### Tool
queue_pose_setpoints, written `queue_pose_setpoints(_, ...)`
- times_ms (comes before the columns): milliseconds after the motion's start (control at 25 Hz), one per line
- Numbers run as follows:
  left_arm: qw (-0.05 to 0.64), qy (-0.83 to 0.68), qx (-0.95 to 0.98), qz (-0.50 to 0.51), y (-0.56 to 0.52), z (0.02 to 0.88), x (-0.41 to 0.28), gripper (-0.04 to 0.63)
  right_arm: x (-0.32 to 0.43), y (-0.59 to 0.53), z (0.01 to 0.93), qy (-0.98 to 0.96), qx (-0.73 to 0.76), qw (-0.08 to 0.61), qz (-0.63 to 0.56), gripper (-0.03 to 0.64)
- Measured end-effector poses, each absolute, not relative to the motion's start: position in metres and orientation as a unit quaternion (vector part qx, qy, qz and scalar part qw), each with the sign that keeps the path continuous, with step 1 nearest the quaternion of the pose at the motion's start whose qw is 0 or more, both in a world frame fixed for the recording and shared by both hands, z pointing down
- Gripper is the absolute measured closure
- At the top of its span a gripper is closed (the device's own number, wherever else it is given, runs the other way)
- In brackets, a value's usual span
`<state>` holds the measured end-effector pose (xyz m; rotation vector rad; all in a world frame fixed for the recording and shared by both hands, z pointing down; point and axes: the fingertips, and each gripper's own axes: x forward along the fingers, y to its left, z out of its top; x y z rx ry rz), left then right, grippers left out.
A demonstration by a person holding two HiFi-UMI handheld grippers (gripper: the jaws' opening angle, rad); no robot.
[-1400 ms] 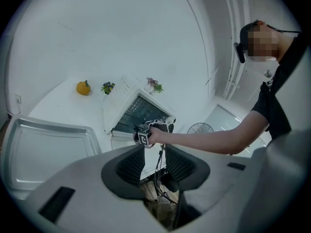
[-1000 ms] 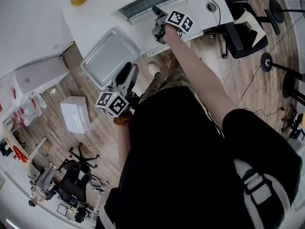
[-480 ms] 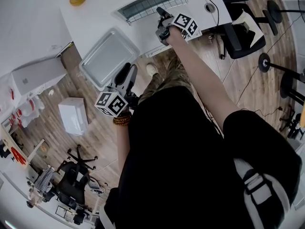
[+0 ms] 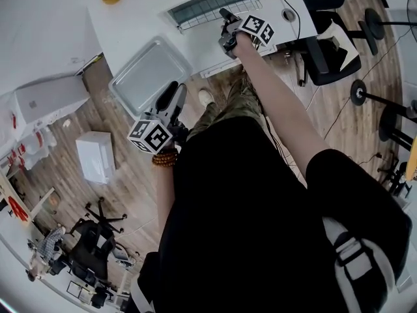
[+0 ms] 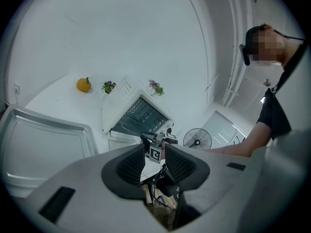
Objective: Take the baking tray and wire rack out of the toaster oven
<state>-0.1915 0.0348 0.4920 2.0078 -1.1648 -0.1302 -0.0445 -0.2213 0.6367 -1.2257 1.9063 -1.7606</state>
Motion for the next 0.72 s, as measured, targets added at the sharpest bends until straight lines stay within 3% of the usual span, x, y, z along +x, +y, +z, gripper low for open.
queue_pose_setpoints(400, 0.408, -0.451, 0.79, -0.074, 0.041, 0.496, -0.205, 0.46, -0.035, -0.199, 0.613, 0.639, -0.394, 0.207, -0.627, 0.578)
queue_pose_setpoints(720, 0.412, -0.437, 0.795, -0.081, 0.048, 0.497, -0.204, 0.468, -0.023, -0.178, 0.607, 0.632, -0.403, 0.222, -0.624, 0.58)
